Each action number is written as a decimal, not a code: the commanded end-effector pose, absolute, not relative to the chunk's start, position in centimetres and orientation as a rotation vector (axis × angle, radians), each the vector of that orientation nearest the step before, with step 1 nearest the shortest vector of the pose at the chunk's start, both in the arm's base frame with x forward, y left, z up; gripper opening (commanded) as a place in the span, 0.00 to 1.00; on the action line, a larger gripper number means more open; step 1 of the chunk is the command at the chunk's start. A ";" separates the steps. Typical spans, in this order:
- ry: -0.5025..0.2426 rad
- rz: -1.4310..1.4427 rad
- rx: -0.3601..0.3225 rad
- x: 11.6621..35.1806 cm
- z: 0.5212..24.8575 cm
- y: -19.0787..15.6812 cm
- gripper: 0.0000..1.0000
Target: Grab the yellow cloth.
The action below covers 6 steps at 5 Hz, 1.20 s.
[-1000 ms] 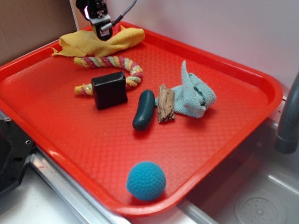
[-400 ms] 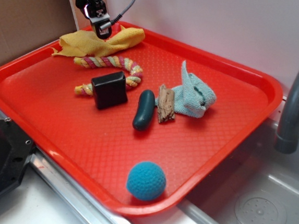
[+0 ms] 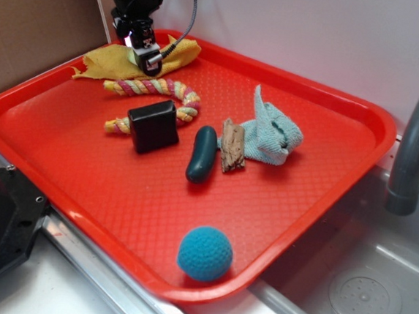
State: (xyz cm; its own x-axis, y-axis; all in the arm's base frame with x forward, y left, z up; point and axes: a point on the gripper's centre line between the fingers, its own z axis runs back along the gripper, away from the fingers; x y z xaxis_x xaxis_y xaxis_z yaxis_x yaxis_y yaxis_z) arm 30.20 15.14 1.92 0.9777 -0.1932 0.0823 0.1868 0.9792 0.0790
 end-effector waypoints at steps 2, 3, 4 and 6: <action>-0.150 -0.207 0.080 32.3 2.8 15.8 1.00; -0.130 -0.232 0.054 31.9 1.8 15.0 1.00; -0.112 -0.279 0.026 30.5 1.7 13.5 1.00; -0.173 -0.312 -0.021 29.2 4.9 11.5 1.00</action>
State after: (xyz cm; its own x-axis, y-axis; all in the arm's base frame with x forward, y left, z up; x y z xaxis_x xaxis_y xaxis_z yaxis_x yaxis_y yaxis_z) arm 28.22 11.90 2.83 0.9533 -0.2745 0.1260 0.2806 0.9593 -0.0328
